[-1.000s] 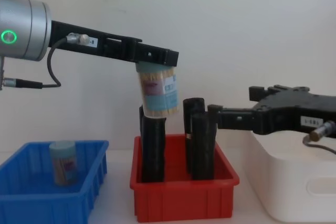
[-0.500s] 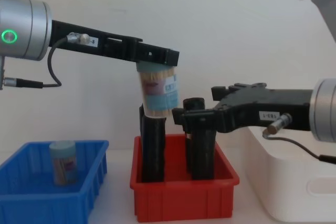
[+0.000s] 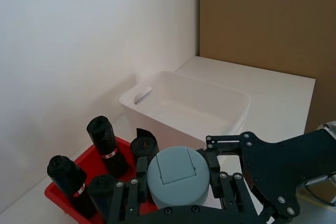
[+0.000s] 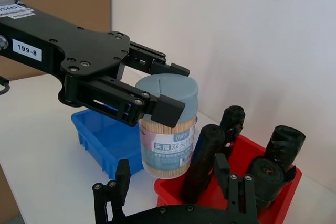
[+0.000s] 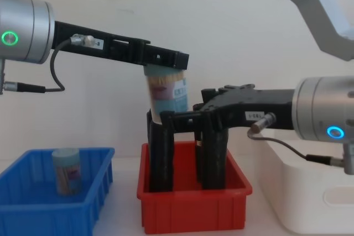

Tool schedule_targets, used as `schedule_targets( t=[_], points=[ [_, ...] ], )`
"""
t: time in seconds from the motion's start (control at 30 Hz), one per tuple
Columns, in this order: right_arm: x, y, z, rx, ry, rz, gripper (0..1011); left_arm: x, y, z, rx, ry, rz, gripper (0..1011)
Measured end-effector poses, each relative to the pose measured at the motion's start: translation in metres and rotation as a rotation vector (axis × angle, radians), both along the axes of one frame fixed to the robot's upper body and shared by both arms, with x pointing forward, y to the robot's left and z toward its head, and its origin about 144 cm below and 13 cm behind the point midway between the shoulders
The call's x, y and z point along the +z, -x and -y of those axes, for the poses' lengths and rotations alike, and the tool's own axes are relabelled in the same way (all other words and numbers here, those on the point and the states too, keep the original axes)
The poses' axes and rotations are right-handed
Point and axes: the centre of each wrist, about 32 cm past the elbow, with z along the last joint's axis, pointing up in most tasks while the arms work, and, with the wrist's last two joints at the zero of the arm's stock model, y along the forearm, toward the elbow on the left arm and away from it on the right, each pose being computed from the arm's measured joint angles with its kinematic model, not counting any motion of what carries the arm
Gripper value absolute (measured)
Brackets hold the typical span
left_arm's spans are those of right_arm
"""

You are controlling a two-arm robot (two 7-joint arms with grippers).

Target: Pick the cotton swabs from the blue box and place them into the white box.

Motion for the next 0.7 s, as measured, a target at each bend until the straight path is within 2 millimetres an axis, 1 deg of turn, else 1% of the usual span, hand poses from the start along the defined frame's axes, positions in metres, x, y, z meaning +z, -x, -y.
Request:
schedule_targets(
  t=[0.43,0.47,0.5,0.53,0.57,0.63,0.67,0.7],
  points=[
    [0.002,-0.013,-0.015,0.012,-0.013,-0.01,1002,0.0,0.0,0.0,0.0,0.0,0.0,671],
    [0.002,-0.014,-0.017,0.013,-0.015,-0.011,993,0.0,0.0,0.0,0.0,0.0,0.0,671],
    [0.002,-0.015,-0.017,0.013,-0.017,-0.012,961,0.0,0.0,0.0,0.0,0.0,0.0,671],
    [0.002,-0.016,-0.018,0.013,-0.018,-0.013,961,0.0,0.0,0.0,0.0,0.0,0.0,671],
    [0.002,-0.017,-0.019,0.014,-0.021,-0.015,920,0.0,0.0,0.0,0.0,0.0,0.0,671],
    [0.001,-0.018,-0.02,0.015,-0.024,-0.016,886,0.0,0.0,0.0,0.0,0.0,0.0,671],
    [0.001,-0.019,-0.021,0.016,-0.028,-0.017,837,0.0,0.0,0.0,0.0,0.0,0.0,671],
    [0.001,-0.02,-0.022,0.016,-0.03,-0.019,821,0.0,0.0,0.0,0.0,0.0,0.0,671]
  ],
)
